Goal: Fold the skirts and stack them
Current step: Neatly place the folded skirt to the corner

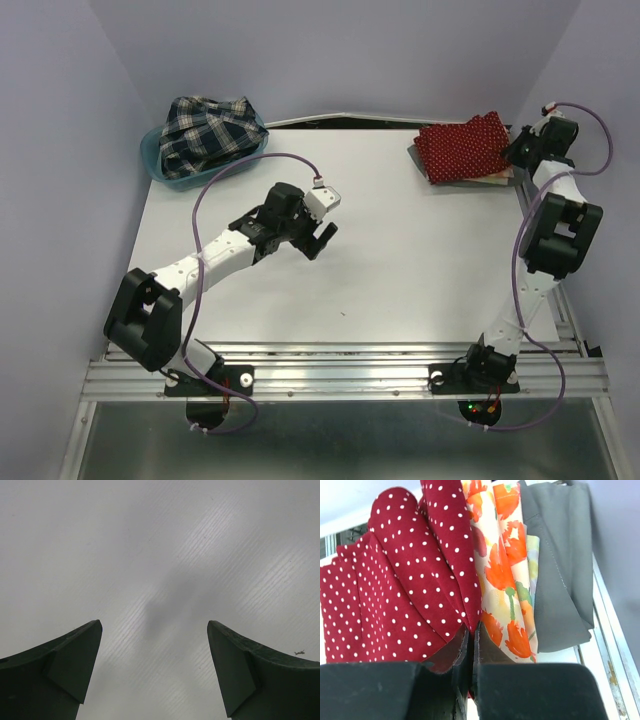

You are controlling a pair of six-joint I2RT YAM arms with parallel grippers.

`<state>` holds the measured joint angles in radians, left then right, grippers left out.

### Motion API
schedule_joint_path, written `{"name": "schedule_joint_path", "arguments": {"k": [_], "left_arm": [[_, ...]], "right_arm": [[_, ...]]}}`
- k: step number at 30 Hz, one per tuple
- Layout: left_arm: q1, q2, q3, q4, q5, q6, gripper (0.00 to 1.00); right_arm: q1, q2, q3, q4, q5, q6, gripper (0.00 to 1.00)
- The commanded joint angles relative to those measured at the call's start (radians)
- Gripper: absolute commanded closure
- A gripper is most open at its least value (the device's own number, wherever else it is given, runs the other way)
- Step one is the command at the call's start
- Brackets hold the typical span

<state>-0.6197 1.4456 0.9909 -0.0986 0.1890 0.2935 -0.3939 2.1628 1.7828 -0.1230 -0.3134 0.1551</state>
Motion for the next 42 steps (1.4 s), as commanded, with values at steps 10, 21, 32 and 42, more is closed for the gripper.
{"name": "schedule_joint_path", "arguments": {"k": [10, 21, 32, 42], "left_arm": [[0.003, -0.011, 0.025, 0.017, -0.011, 0.007, 0.01], [0.003, -0.019, 0.043, 0.004, -0.026, 0.018, 0.01], [0.101, -0.086, 0.123, -0.116, 0.056, -0.045, 0.01], [0.517, 0.024, 0.607, -0.360, 0.158, -0.045, 0.01]], "right_arm": [[-0.019, -0.011, 0.099, 0.126, 0.184, 0.078, 0.99], [-0.019, 0.038, 0.105, -0.049, 0.134, -0.005, 0.59], [-0.010, -0.128, 0.072, -0.134, 0.215, -0.132, 0.00], [0.003, -0.484, -0.095, -0.372, 0.036, -0.348, 0.00]]}}
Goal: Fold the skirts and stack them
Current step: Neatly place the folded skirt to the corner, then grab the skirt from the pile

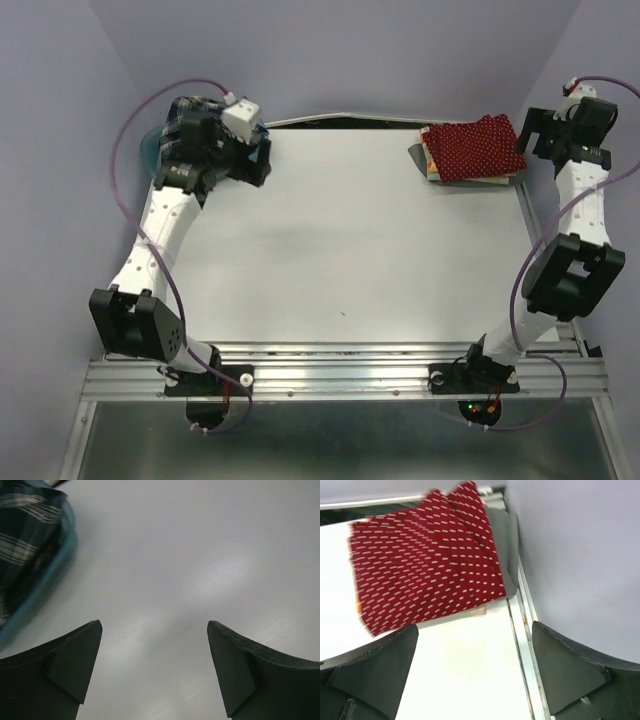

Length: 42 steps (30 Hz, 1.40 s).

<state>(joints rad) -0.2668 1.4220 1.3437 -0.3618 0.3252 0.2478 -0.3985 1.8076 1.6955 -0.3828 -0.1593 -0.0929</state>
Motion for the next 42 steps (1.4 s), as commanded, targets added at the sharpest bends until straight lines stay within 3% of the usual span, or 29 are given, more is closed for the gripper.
{"name": "schedule_joint_path", "arguments": {"k": [1, 4, 8, 10, 13, 19, 27, 28, 31, 32, 34, 35, 36, 42], "left_arm": [[0.194, 0.076, 0.300, -0.114, 0.005, 0.017, 0.01], [0.256, 0.199, 0.478, -0.160, -0.113, 0.083, 0.01], [0.324, 0.440, 0.679, -0.218, -0.130, 0.156, 0.01], [0.345, 0.509, 0.754, -0.226, -0.073, 0.223, 0.01], [0.347, 0.606, 0.773, -0.166, -0.055, 0.283, 0.01], [0.344, 0.765, 0.799, 0.004, -0.060, 0.265, 0.01], [0.327, 0.951, 0.853, 0.179, -0.287, 0.194, 0.02], [0.327, 0.960, 0.848, 0.196, -0.297, 0.196, 0.05], [0.328, 0.960, 0.835, 0.260, -0.311, 0.200, 0.28], [0.330, 0.951, 0.835, 0.282, -0.302, 0.199, 0.48], [0.331, 0.934, 0.839, 0.302, -0.260, 0.183, 0.66], [0.330, 0.910, 0.841, 0.322, -0.247, 0.177, 0.94], [0.331, 0.898, 0.845, 0.325, -0.211, 0.171, 1.00], [0.331, 0.720, 0.864, 0.343, -0.075, 0.130, 1.00]], "right_arm": [[0.016, -0.145, -0.005, -0.152, -0.137, -0.105, 0.00], [0.044, -0.206, -0.048, -0.269, -0.235, -0.110, 0.00], [0.072, -0.289, -0.175, -0.280, -0.295, -0.108, 0.00], [0.081, -0.304, -0.219, -0.284, -0.319, -0.113, 0.00], [0.081, -0.318, -0.256, -0.292, -0.326, -0.120, 0.00], [0.081, -0.311, -0.324, -0.286, -0.335, -0.120, 0.00], [0.081, -0.289, -0.330, -0.274, -0.322, -0.088, 0.00], [0.081, -0.283, -0.326, -0.275, -0.321, -0.082, 0.00], [0.081, -0.280, -0.319, -0.278, -0.319, -0.071, 0.00], [0.081, -0.280, -0.316, -0.280, -0.322, -0.064, 0.00], [0.081, -0.281, -0.316, -0.280, -0.327, -0.056, 0.00], [0.081, -0.283, -0.315, -0.281, -0.330, -0.051, 0.00], [0.081, -0.289, -0.315, -0.281, -0.332, -0.050, 0.00], [0.081, -0.317, -0.310, -0.283, -0.335, -0.054, 0.00]]}}
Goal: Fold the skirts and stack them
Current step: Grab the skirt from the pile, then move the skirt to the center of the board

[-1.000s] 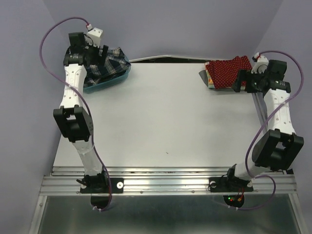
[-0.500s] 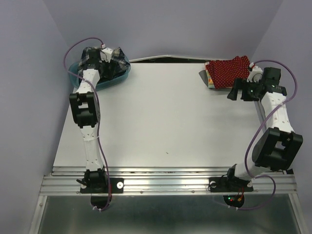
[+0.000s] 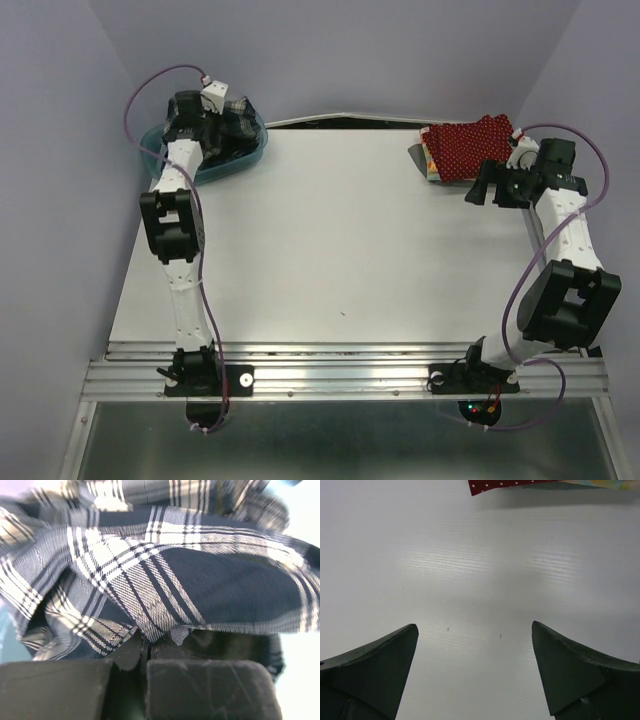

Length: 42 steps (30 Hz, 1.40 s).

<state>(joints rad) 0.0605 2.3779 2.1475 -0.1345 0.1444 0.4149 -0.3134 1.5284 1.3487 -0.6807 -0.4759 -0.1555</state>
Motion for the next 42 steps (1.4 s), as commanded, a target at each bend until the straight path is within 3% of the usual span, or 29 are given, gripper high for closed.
{"name": "schedule_joint_path", "arguments": {"k": [1, 14, 21, 26, 27, 30, 31, 33, 34, 38, 42], "left_arm": [[0.002, -0.290, 0.066, 0.116, 0.119, -0.042, 1.00], [-0.013, -0.666, 0.261, 0.127, 0.313, -0.171, 1.00], [-0.054, -0.907, 0.034, 0.170, 0.543, -0.353, 1.00], [-0.114, -1.060, -0.326, 0.164, 0.794, -0.490, 1.00], [-0.163, -1.083, -0.469, 0.147, 0.784, -0.476, 1.00], [-0.287, -1.172, -0.683, 0.054, 0.686, -0.350, 1.00], [-0.388, -1.190, -0.821, 0.049, 0.587, -0.271, 1.00], [-0.497, -1.215, -0.938, 0.067, 0.462, -0.223, 1.00], [-0.595, -1.194, -1.022, 0.082, 0.314, -0.226, 1.00], [-0.694, -1.059, -1.078, 0.174, 0.120, -0.252, 1.00], [-0.699, -0.932, -0.948, 0.280, -0.012, -0.231, 1.00]], "right_arm": [[-0.004, -0.045, 0.036, 0.015, -0.023, 0.007, 0.00], [-0.004, -0.076, 0.090, 0.023, -0.093, 0.028, 0.00], [-0.004, -0.085, 0.098, 0.043, -0.159, 0.034, 0.00], [-0.004, -0.079, 0.089, 0.029, -0.210, 0.004, 0.00], [-0.004, -0.077, 0.086, 0.023, -0.227, -0.004, 0.00], [-0.004, -0.060, 0.086, -0.020, -0.262, -0.039, 0.00], [-0.004, -0.056, 0.086, -0.031, -0.285, -0.050, 0.00], [-0.004, -0.044, 0.086, -0.062, -0.297, -0.070, 0.00], [-0.004, -0.042, 0.086, -0.078, -0.299, -0.075, 0.00], [-0.004, -0.024, 0.081, -0.088, -0.283, -0.078, 0.00], [-0.004, 0.001, 0.095, -0.097, -0.274, -0.073, 0.00]]}}
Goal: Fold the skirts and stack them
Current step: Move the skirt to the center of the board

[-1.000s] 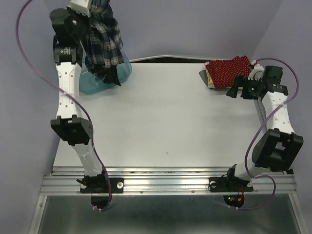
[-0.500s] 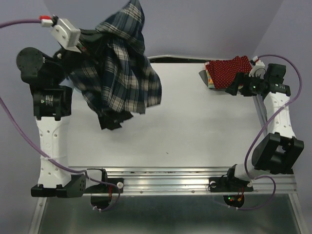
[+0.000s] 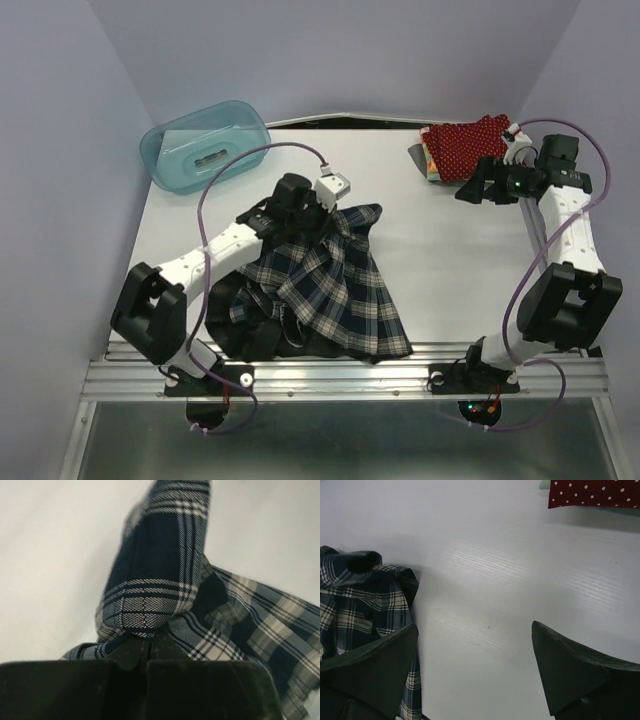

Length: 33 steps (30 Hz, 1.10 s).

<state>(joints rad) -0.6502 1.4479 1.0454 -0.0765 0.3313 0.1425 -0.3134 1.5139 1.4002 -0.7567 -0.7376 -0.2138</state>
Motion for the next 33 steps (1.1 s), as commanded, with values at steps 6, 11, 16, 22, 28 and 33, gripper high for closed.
{"name": "schedule_joint_path", "arguments": {"k": [6, 11, 16, 22, 28, 33], "left_arm": [[-0.020, 0.114, 0.439, 0.106, -0.212, 0.209, 1.00], [-0.167, -0.002, 0.143, 0.078, -0.201, 0.386, 1.00], [-0.337, -0.028, -0.131, -0.022, -0.181, 0.434, 0.91], [-0.442, -0.096, -0.202, -0.019, -0.108, 0.405, 0.01], [-0.298, -0.176, 0.007, -0.146, 0.136, 0.341, 0.02], [-0.142, -0.163, 0.157, -0.160, 0.227, 0.258, 0.07]], "right_arm": [[-0.004, 0.048, 0.106, -0.056, -0.013, -0.010, 0.00], [-0.004, 0.051, 0.099, -0.098, -0.042, -0.035, 0.00], [-0.004, 0.055, 0.056, -0.151, -0.060, -0.094, 0.00], [0.014, 0.072, -0.024, -0.210, -0.068, -0.137, 0.00], [0.086, 0.069, -0.130, -0.176, -0.114, -0.042, 0.05], [0.204, 0.069, -0.236, -0.065, -0.203, 0.037, 0.05]]}}
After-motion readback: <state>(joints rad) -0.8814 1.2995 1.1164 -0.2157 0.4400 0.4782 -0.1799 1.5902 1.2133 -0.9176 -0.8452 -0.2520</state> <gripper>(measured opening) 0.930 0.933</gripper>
